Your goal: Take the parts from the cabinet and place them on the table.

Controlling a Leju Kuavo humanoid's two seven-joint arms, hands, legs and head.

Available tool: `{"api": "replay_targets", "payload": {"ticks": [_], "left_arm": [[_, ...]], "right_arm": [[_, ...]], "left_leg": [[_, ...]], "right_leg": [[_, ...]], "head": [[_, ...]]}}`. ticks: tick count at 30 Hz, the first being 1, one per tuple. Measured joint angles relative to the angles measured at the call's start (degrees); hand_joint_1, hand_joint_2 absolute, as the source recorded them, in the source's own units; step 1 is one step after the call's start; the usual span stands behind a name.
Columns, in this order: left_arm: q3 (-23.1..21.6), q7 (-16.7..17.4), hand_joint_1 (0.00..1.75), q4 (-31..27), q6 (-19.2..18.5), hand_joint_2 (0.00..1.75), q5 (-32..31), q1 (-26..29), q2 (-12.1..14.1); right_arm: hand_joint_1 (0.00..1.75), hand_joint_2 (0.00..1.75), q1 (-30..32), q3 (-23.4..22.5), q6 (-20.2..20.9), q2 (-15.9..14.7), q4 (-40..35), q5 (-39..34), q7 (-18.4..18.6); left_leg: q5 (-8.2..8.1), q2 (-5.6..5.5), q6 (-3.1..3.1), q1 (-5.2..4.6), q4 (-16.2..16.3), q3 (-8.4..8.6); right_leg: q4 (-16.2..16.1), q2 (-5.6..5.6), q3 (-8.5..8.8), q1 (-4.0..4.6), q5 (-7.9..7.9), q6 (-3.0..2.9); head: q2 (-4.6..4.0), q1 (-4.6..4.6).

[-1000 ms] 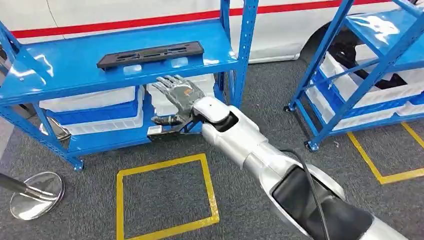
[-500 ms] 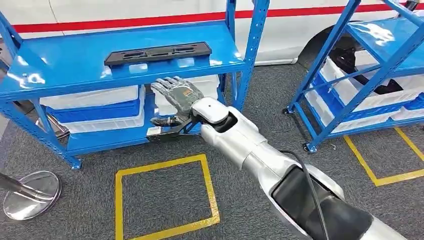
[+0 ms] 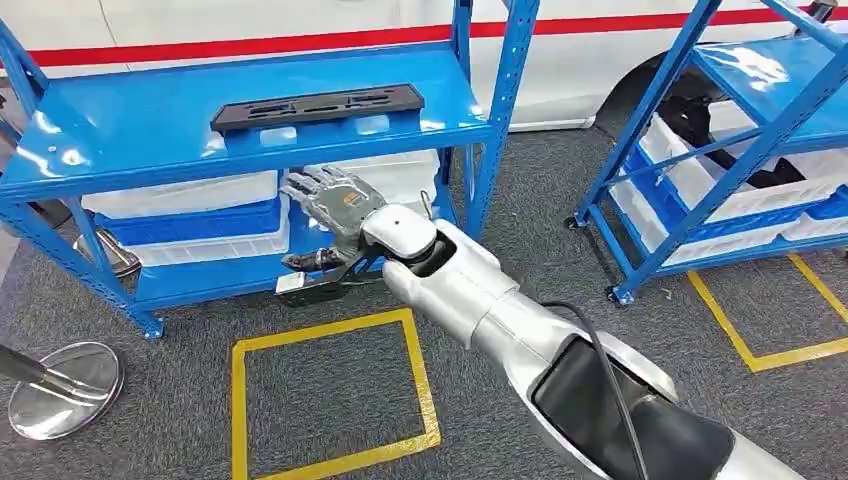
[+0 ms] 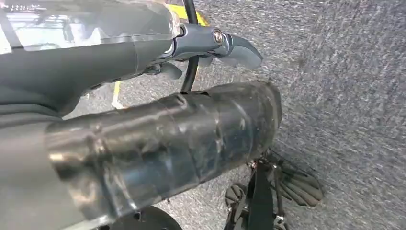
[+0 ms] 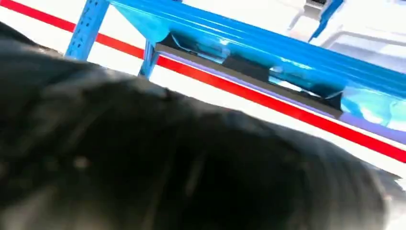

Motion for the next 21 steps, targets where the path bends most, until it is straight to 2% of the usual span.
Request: {"api": "replay_targets", "payload": {"ticks": [1,2,3,5,6,7,8,9,10,11,12,15,17,18,20,21], "left_arm": [[0.0,0.1,0.00,0.0,0.3,0.00,0.1,0.0,0.0],[0.1,0.2,0.00,0.0,0.6,0.00,0.1,0.0,-0.2],[0.1,0.3,0.00,0.0,0.9,0.00,0.2,0.0,-0.3],[0.3,0.7,0.00,0.0,0.9,0.00,0.1,0.0,-0.4],[0.4,0.8,0.00,0.0,0.9,0.00,0.1,0.0,-0.4],[0.6,0.8,0.00,0.0,0.9,0.00,0.1,0.0,-0.4],[0.7,0.8,0.00,0.0,1.0,0.00,0.1,0.1,-0.4],[0.9,0.8,0.00,0.0,1.0,0.00,0.1,0.1,-0.4],[1.0,0.8,0.00,0.0,1.0,0.00,0.1,0.1,-0.4],[1.0,0.8,0.00,0.0,1.0,0.00,0.1,0.1,-0.4],[1.0,0.8,0.00,0.0,1.0,0.00,0.1,0.1,-0.4],[1.0,0.8,0.00,0.0,1.0,0.00,0.1,-0.1,-0.5],[1.1,0.6,0.00,0.0,1.0,0.00,0.0,-0.2,-0.5],[1.0,0.5,0.00,0.0,0.9,0.00,0.0,-0.2,-0.7],[1.1,0.1,0.00,0.0,0.9,0.00,0.0,-0.3,-0.7],[1.1,0.1,0.00,0.0,0.9,0.00,-0.1,-0.3,-0.6]], "right_arm": [[0.00,0.00,0.0,0.0,0.0,0.1,0.0,0.0,0.0],[0.00,0.00,0.0,0.0,0.0,0.1,0.0,0.0,-0.1],[0.00,0.00,-0.1,0.1,0.0,0.1,0.0,0.0,-0.1],[0.00,0.00,0.0,0.8,0.2,0.1,0.2,0.0,-0.1],[0.00,0.00,0.3,1.1,0.3,0.1,0.4,0.0,-0.1],[0.00,0.00,0.6,1.2,0.3,0.1,0.5,0.0,-0.1],[0.00,0.00,0.6,1.6,0.3,0.1,0.7,0.0,-0.1],[0.00,0.00,0.6,1.9,0.3,0.2,0.7,0.0,-0.1],[0.00,0.00,0.5,2.0,0.3,0.3,0.7,0.0,-0.1],[0.00,0.00,0.4,2.0,0.3,0.3,0.7,0.0,-0.1],[0.00,0.00,0.3,2.1,0.3,0.5,0.8,0.0,-0.1],[0.00,0.00,0.3,2.8,0.4,0.8,0.9,-0.1,-0.3],[0.00,0.00,0.2,3.0,0.5,1.2,0.8,-0.3,-0.4],[0.00,0.00,0.0,3.0,0.5,1.3,0.8,-0.4,-0.4],[0.00,0.00,-0.1,3.5,0.7,1.7,0.8,-0.4,-0.4],[0.00,0.00,0.1,4.0,0.7,1.7,0.8,-0.4,-0.4]], "left_leg": [[0.54,0.10,0.49,0.76,-1.3,0.75],[0.60,0.27,0.60,0.61,-1.8,1.28],[0.65,0.34,0.93,0.63,-1.9,1.43],[0.47,0.39,0.97,0.59,-1.8,1.53],[0.31,0.39,0.88,0.58,-1.8,1.59],[0.16,0.36,0.71,0.62,-1.7,1.73],[-0.09,0.31,0.46,0.66,-1.7,2.02],[-0.44,0.26,0.26,0.68,-1.5,2.40],[-0.90,0.23,-0.07,0.72,-1.3,2.90],[-1.44,0.25,-0.40,0.73,-1.0,3.16],[-1.81,0.21,-0.95,0.28,-0.6,2.99],[-2.10,0.32,-2.11,0.66,-1.2,3.47],[-2.87,0.39,-2.87,0.88,-0.4,3.54],[-3.98,0.36,-3.01,0.88,2.4,2.23],[-7.33,0.34,-3.35,0.87,11.7,-3.20],[-8.21,0.35,-3.46,0.88,15.7,-5.83]], "right_leg": [[0.4,-0.06,-0.04,0.21,-0.21,0.22],[1.6,-0.29,-0.54,0.10,-0.88,0.06],[4.7,-0.30,-1.99,0.19,-2.81,-0.16],[13.1,-0.29,-6.35,0.18,-6.65,-0.30],[17.3,-0.30,-8.81,0.17,-7.83,-0.31],[18.3,-0.32,-9.67,0.13,-7.32,-0.35],[16.3,-0.38,-8.92,0.04,-5.35,-0.42],[12.2,-0.47,-6.93,-0.03,-2.72,-0.56],[6.2,-0.63,-3.94,-0.05,0.39,-0.77],[2.1,-0.78,-2.16,0.01,1.24,-1.06],[1.6,-0.73,-1.48,0.56,0.11,-1.25],[1.8,-0.37,-1.33,0.86,-0.33,-2.26],[0.9,-0.22,-0.16,0.33,-0.40,-3.13],[0.7,-0.28,0.34,0.31,-0.71,-3.61],[0.6,-0.32,1.08,0.43,-1.38,-4.01],[0.6,-0.31,1.53,0.51,-1.81,-4.06]], "head": [[0.00,0.02],[0.00,0.04],[0.00,0.04],[0.00,0.00],[0.00,0.04],[0.00,0.02],[0.00,0.04],[0.00,0.02],[0.00,0.02],[0.00,0.04],[0.00,0.04],[0.00,-0.02],[0.00,-0.02],[0.00,0.02],[0.00,-0.02],[0.00,0.00]]}}
